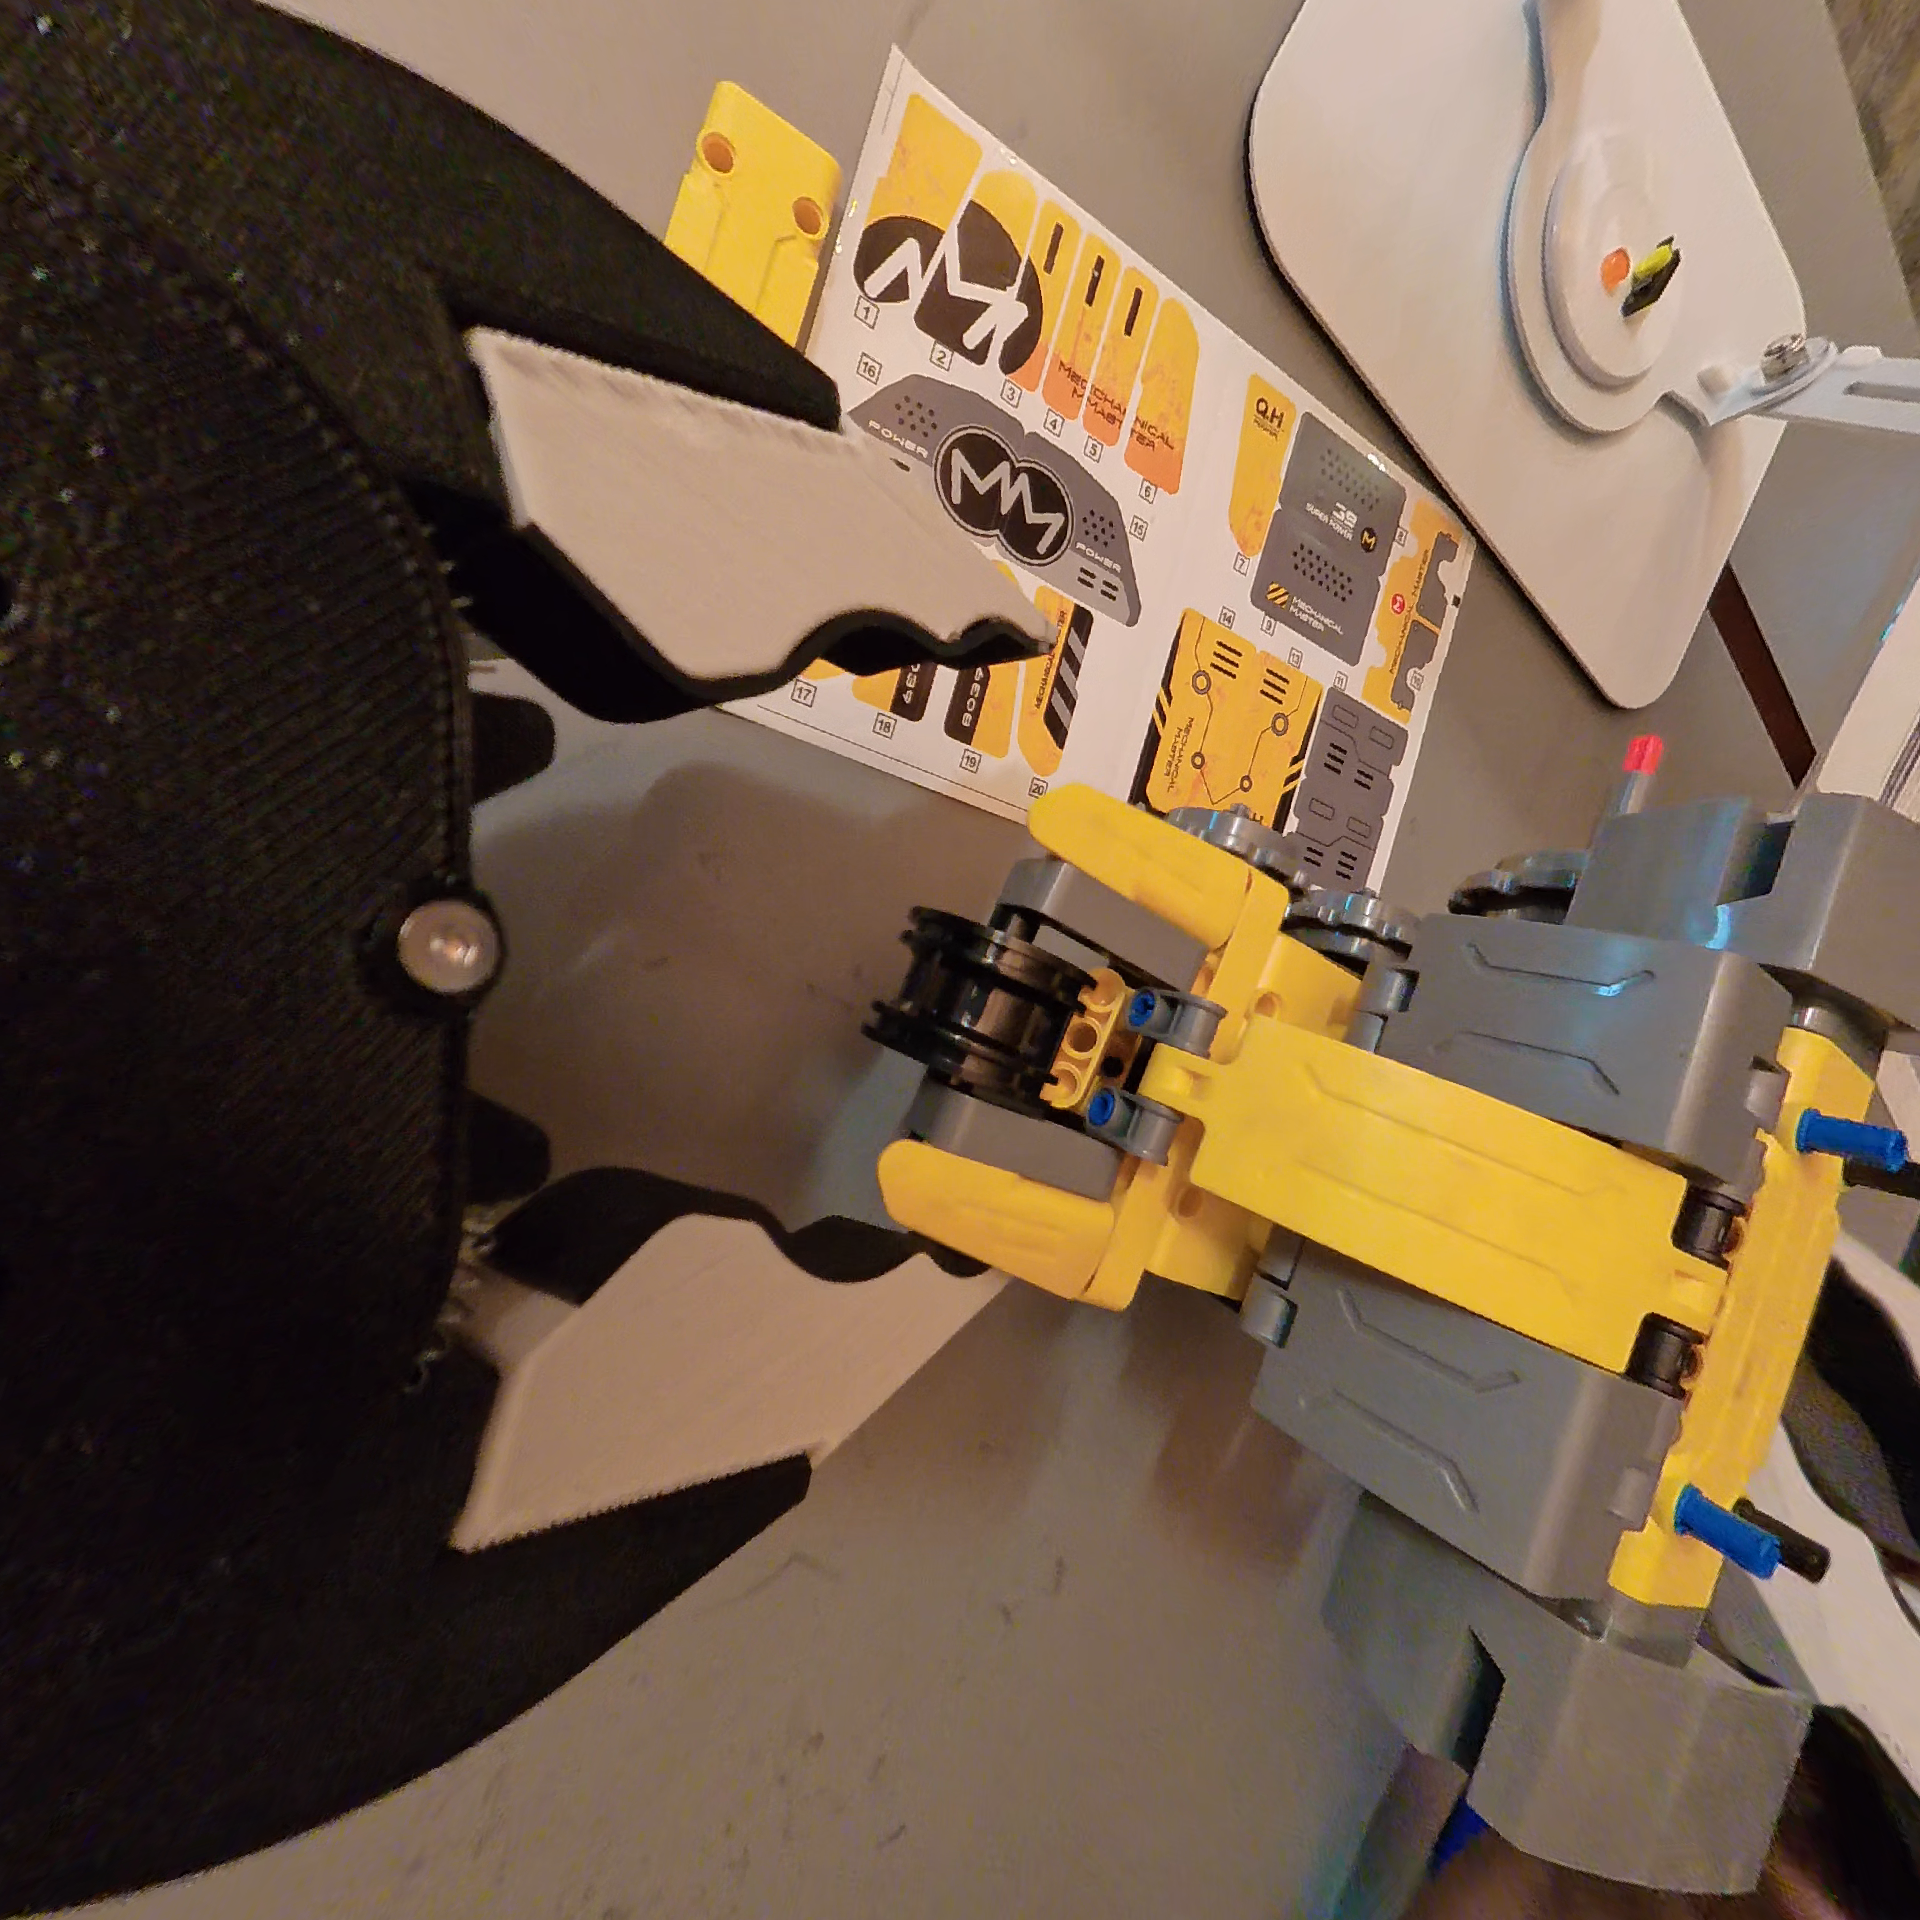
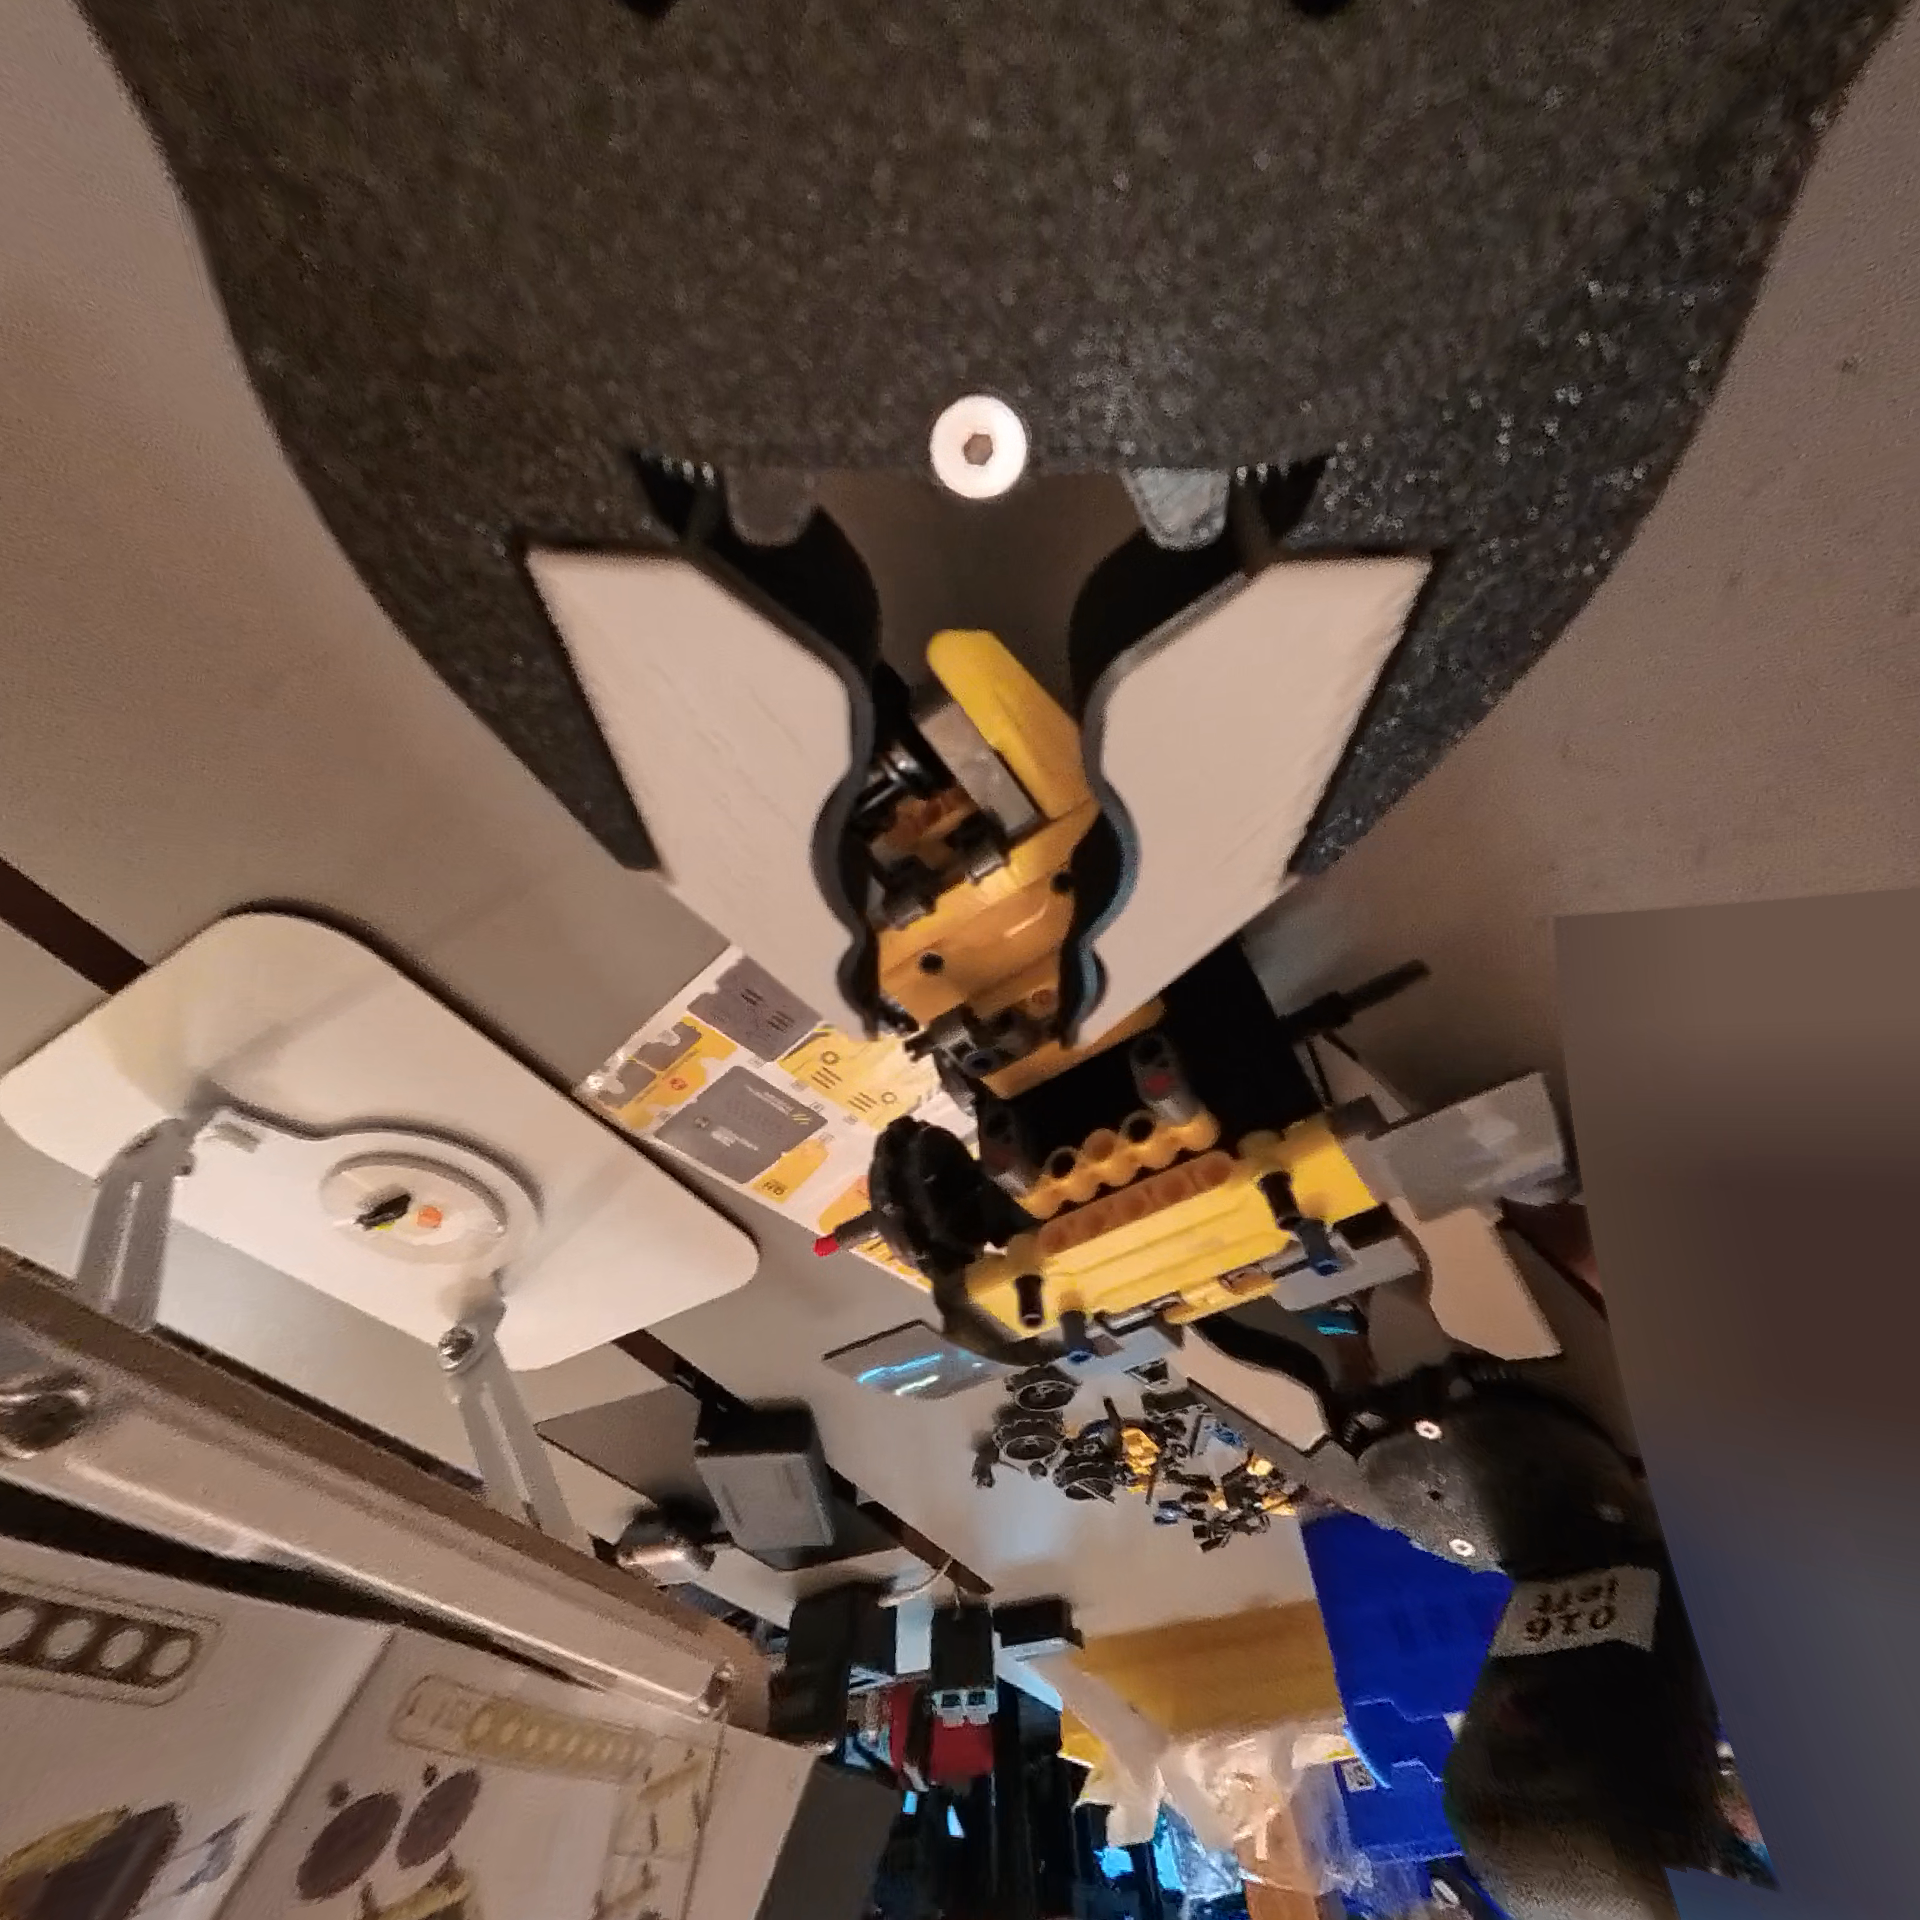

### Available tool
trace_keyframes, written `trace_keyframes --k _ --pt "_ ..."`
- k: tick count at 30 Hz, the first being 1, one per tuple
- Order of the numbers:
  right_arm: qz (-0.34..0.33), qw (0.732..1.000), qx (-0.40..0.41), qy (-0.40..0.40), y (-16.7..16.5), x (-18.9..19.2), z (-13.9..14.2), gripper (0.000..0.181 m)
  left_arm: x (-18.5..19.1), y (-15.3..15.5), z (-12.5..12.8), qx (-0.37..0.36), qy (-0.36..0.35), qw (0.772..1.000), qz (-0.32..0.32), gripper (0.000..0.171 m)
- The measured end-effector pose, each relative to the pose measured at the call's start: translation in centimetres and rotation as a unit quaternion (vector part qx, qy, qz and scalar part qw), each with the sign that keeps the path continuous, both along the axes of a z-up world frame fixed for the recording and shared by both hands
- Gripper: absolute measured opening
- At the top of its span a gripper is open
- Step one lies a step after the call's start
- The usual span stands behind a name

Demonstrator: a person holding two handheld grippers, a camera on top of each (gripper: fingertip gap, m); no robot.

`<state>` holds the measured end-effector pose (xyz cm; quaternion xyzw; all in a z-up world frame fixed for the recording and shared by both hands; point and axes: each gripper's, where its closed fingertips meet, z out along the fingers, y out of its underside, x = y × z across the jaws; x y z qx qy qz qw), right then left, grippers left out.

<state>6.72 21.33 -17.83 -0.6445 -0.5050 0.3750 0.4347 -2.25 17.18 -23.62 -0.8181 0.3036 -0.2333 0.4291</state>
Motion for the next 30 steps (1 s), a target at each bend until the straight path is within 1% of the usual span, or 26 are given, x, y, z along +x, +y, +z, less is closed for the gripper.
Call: trace_keyframes --k 5,6,8,13,15,16,19,21,23,27,30 --pt "0.02 0.999 -0.029 -0.001 -1.3 0.4 -0.1 0.026 -0.3 0.2 0.2 0.01 0.0 1.0 0.012 0.107" --pt "0.022 0.999 -0.032 0.0 -1.6 0.5 -0.1 0.027 -0.3 0.2 0.3 0.01 -0.003 1.0 0.014 0.107" --pt "0.027 0.999 -0.041 -0.004 -2.3 0.7 -0.2 0.034 -0.7 0.6 0.4 0.01 -0.01 0.999 0.029 0.106" --pt "0.041 0.998 -0.045 -0.027 -4.4 1.2 -0.1 0.041 -2.1 1.6 0.5 -0.006 -0.032 0.996 0.078 0.093" --pt "0.056 0.997 -0.031 -0.052 -5.4 1.3 -0.2 0.04 -2.4 1.8 0.6 -0.014 -0.048 0.995 0.085 0.09" --pt "0.058 0.996 -0.023 -0.061 -5.6 1.3 -0.2 0.038 -2.4 1.7 0.8 -0.017 -0.06 0.995 0.081 0.092" --pt "0.058 0.996 -0.017 -0.068 -6.1 1.3 -0.3 0.039 -2.6 1.8 1.1 -0.026 -0.087 0.992 0.083 0.092" --pt "0.048 0.997 -0.018 -0.056 -6.0 1.4 0.0 0.039 -2.6 1.8 1.3 -0.031 -0.101 0.991 0.078 0.091" --pt "0.023 0.999 -0.022 -0.031 -5.2 1.6 0.5 0.043 -2.6 1.7 1.3 -0.034 -0.109 0.991 0.076 0.091" --pt "-0.025 0.998 -0.047 0.036 -3.9 2.3 1.5 0.043 -2.6 1.8 1.2 -0.04 -0.107 0.991 0.075 0.092" --pt "-0.04 0.996 -0.056 0.053 -3.5 2.5 1.4 0.042 -2.5 1.8 0.9 -0.044 -0.101 0.991 0.075 0.092"
